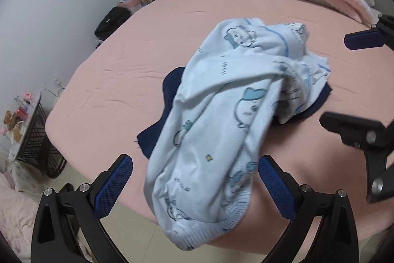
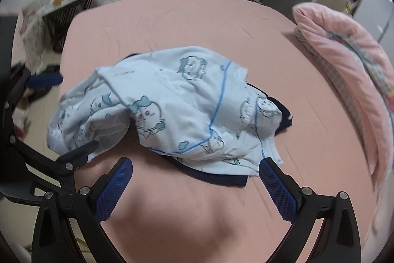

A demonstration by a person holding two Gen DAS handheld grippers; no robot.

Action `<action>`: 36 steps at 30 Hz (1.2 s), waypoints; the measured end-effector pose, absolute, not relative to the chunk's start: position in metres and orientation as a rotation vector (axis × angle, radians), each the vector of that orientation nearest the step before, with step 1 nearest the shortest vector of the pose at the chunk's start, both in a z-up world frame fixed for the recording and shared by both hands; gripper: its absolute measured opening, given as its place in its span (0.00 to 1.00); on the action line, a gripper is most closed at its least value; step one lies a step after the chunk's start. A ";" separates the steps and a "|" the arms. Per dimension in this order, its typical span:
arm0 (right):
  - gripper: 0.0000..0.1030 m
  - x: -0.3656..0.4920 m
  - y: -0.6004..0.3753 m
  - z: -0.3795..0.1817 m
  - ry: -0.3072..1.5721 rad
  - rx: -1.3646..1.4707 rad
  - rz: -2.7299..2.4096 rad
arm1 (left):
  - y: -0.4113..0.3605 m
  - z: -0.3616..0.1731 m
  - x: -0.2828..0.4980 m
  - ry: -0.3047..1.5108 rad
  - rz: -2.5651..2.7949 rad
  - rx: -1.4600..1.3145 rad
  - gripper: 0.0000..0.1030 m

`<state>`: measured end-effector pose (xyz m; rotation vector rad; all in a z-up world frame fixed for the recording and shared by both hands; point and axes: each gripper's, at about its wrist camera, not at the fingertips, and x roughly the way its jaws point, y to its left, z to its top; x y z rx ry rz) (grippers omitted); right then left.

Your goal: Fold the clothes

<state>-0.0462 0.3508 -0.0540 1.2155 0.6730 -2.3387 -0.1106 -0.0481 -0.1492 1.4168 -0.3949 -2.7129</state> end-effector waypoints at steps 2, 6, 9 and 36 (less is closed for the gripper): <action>1.00 -0.046 0.344 -0.060 0.715 1.207 -2.323 | -0.052 -0.155 -0.113 -0.385 -2.716 1.428 1.00; 1.00 -0.048 0.333 -0.072 0.769 1.208 -2.307 | -0.062 -0.172 -0.122 -0.320 -2.726 1.480 1.00; 1.00 -0.051 0.326 -0.081 0.827 1.192 -2.313 | -0.074 -0.188 -0.126 -0.188 -2.705 1.540 1.00; 0.83 -0.071 0.297 -0.102 0.980 1.185 -2.299 | -0.075 -0.227 -0.125 -0.034 -2.687 1.587 1.00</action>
